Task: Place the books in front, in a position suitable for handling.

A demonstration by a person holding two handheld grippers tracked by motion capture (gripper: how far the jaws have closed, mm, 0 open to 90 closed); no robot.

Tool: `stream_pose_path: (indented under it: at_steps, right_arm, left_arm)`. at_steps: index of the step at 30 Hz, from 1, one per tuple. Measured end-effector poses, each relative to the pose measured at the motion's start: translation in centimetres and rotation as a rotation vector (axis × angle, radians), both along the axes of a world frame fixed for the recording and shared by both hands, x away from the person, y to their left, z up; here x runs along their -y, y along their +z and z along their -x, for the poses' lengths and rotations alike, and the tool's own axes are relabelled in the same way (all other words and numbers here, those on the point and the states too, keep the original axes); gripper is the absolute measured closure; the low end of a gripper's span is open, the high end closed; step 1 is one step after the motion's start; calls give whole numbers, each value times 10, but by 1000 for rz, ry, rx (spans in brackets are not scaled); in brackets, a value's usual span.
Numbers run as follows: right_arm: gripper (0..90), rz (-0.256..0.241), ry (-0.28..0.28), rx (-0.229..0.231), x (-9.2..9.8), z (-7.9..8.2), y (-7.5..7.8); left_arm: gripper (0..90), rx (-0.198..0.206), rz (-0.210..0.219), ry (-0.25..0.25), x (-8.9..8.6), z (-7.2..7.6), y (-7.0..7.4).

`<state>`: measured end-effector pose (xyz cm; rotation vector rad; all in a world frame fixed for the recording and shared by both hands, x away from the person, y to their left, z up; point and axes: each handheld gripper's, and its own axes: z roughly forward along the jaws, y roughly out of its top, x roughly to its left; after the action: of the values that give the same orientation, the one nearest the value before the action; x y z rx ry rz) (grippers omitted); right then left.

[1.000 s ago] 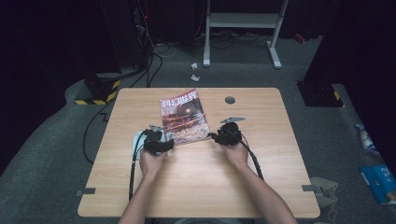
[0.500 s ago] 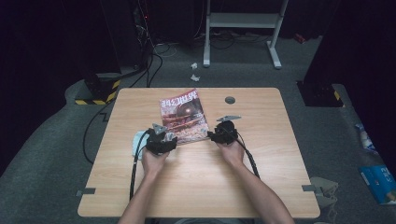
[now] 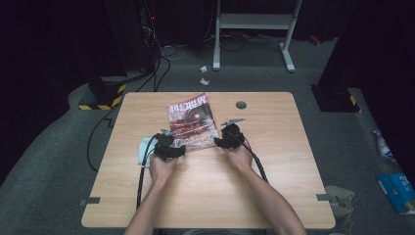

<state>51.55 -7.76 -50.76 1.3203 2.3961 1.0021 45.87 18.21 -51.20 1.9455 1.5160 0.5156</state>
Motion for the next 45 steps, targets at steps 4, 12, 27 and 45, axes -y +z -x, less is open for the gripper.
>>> stream_pose_path:
  at_steps: [4,12,27,45]
  right_arm:
    - [551,-20,1,-21,3,-2,-2]
    - [571,-14,25,-11,3,-3,-3]
    - [668,-19,56,-30,2,-3,-3]
    - [666,4,66,-67,4,3,1]
  left_arm:
    - [330,-7,5,14,-3,-1,0]
    - [322,-6,3,27,-6,-2,0]
    - [321,-6,1,10,-6,-2,-1]
    - [333,-17,0,-44,5,3,0]
